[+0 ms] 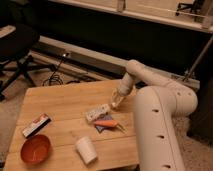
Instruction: Stand the bottle upright
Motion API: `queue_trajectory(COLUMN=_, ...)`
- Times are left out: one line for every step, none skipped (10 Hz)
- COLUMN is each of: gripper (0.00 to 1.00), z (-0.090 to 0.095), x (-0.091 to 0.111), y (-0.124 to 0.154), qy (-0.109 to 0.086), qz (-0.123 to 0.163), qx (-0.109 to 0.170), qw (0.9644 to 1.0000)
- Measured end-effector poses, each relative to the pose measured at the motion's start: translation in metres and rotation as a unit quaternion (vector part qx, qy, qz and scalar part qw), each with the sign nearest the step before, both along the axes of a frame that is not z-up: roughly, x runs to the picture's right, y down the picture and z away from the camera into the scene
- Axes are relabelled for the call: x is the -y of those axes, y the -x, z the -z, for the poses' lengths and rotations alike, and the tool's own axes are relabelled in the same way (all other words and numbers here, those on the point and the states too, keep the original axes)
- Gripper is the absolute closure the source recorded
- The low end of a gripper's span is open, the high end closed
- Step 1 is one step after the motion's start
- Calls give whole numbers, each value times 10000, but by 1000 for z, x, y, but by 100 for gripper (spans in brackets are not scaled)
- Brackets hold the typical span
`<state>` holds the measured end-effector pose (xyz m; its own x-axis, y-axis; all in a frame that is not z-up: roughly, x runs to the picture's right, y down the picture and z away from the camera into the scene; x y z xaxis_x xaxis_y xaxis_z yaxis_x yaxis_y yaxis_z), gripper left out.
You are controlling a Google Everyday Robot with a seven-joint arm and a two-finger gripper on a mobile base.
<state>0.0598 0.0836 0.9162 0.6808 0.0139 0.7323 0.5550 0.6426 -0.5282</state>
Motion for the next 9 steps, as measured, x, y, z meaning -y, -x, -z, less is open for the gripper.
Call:
queue_trajectory(gripper=66, z=-1, x=-1, y=-1, qy=-1, qz=50, qx=3, qw=10000)
queue_trajectory(gripper=66, z=-2, x=-2, y=-2, qy=-16, qz=115, qx=-5, qw=9999)
queue_trajectory(gripper=66, z=-3, x=-1, y=-3, qy=-68, qz=212, qx=-36, qw=9997)
queue_trajectory(gripper=66, z=-1, x=6, y=-6, qy=-218, qz=349, qx=-96, qw=9991)
queue_trajectory(gripper=66, z=3, x=15, y=-8, qy=-385, qz=454, qx=-142, qw=9981)
queue_trajectory(gripper=66, z=14, x=32, y=-9, qy=-722, qz=642, qx=-208, qw=9951)
queue_trajectory(gripper=66, z=27, x=47, y=-7, qy=-1022, qz=769, qx=-233, qw=9915)
queue_trajectory(gripper=66, z=39, x=57, y=-6, qy=-1223, qz=863, qx=-238, qw=9884)
queue_trajectory(gripper=66, z=54, x=66, y=-3, qy=-1437, qz=972, qx=-241, qw=9846)
